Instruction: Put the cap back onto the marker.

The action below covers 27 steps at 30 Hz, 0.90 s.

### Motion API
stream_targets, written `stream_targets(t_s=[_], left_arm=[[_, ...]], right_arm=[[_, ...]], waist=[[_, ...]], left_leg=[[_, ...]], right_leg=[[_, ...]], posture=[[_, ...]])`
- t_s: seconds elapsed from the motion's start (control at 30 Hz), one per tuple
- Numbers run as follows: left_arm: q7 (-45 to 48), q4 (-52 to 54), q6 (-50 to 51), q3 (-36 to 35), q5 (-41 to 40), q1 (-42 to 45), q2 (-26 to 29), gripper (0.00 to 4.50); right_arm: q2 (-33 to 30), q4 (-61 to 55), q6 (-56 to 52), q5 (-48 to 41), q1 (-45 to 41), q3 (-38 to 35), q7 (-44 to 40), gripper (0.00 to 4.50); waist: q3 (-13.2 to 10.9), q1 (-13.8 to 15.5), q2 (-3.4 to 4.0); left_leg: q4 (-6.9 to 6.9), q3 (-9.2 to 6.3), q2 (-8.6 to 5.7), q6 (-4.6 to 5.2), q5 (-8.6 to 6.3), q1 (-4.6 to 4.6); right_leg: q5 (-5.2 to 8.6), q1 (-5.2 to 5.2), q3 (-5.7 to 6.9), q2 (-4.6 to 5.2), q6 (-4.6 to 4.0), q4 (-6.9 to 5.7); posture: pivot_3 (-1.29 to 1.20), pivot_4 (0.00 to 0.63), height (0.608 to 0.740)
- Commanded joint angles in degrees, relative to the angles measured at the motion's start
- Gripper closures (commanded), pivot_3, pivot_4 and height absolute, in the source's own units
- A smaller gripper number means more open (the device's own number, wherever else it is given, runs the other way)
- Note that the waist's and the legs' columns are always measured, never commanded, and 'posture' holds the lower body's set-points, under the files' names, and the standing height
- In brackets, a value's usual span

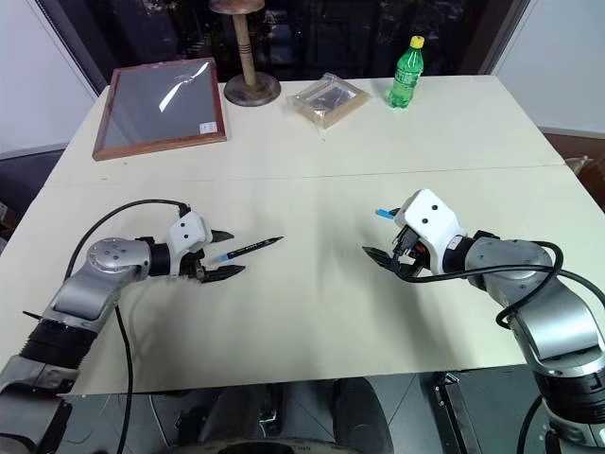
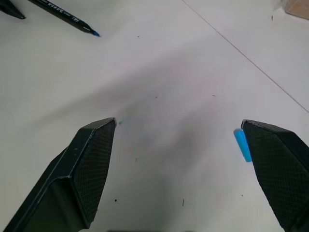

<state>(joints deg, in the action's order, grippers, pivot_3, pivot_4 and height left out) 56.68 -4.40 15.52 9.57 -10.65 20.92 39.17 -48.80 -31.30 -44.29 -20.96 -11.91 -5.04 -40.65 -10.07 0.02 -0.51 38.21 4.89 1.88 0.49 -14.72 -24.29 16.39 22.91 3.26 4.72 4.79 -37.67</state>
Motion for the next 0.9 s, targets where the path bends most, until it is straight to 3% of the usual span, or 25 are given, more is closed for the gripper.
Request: stream_targets(t_s=[0.03, 0.17, 0.57, 0.9], left_arm=[[0.03, -2.02, 0.36, 0.23, 1.34, -0.22, -0.01, 2.36], [0.93, -3.48, -0.1, 0.52, 1.7, 0.27, -0.3, 4.47], [-0.07, -0.87, -0.04, -0.99, 1.69, 1.32, 0.03, 4.47], [-5.08, 15.9, 9.66, -6.56, -0.58, -1.35, 2.91, 4.47]], right_arm=[[-0.51, -1.5, 0.76, -0.14, -0.68, -1.34, 0.08, 0.16], [-0.83, -1.66, 0.79, -0.18, -0.42, -1.78, -0.08, 0.16], [-1.17, 1.1, 2.37, 0.44, -0.64, -1.5, -0.47, 0.16], [1.84, 22.68, 13.27, 5.64, -11.51, 5.38, -4.32, 0.16]], waist=[[0.0, 0.32, 0.0], [0.01, 0.56, 0.0], [0.03, 0.56, 0.0], [0.0, 0.27, -0.03]], left_leg=[[0.02, 0.0, 0.0, 0.0, 0.0, 0.02], [0.03, -0.01, 0.0, 0.0, 0.0, 0.19], [0.03, -0.01, 0.02, 0.0, 0.0, 0.24], [0.02, 0.01, 0.01, 0.01, 0.0, 0.12]], right_leg=[[0.0, -0.01, 0.0, 0.0, 0.0, -0.03], [0.01, -0.13, -0.01, 0.0, -0.01, -0.09], [0.01, -0.15, -0.03, 0.03, -0.02, -0.14], [0.01, -0.03, -0.03, 0.01, -0.02, -0.13]], posture=[[0.0, 0.15, 0.74], [0.0, 0.15, 0.74], [0.0, 0.15, 0.74], [0.0, 0.15, 0.74]])
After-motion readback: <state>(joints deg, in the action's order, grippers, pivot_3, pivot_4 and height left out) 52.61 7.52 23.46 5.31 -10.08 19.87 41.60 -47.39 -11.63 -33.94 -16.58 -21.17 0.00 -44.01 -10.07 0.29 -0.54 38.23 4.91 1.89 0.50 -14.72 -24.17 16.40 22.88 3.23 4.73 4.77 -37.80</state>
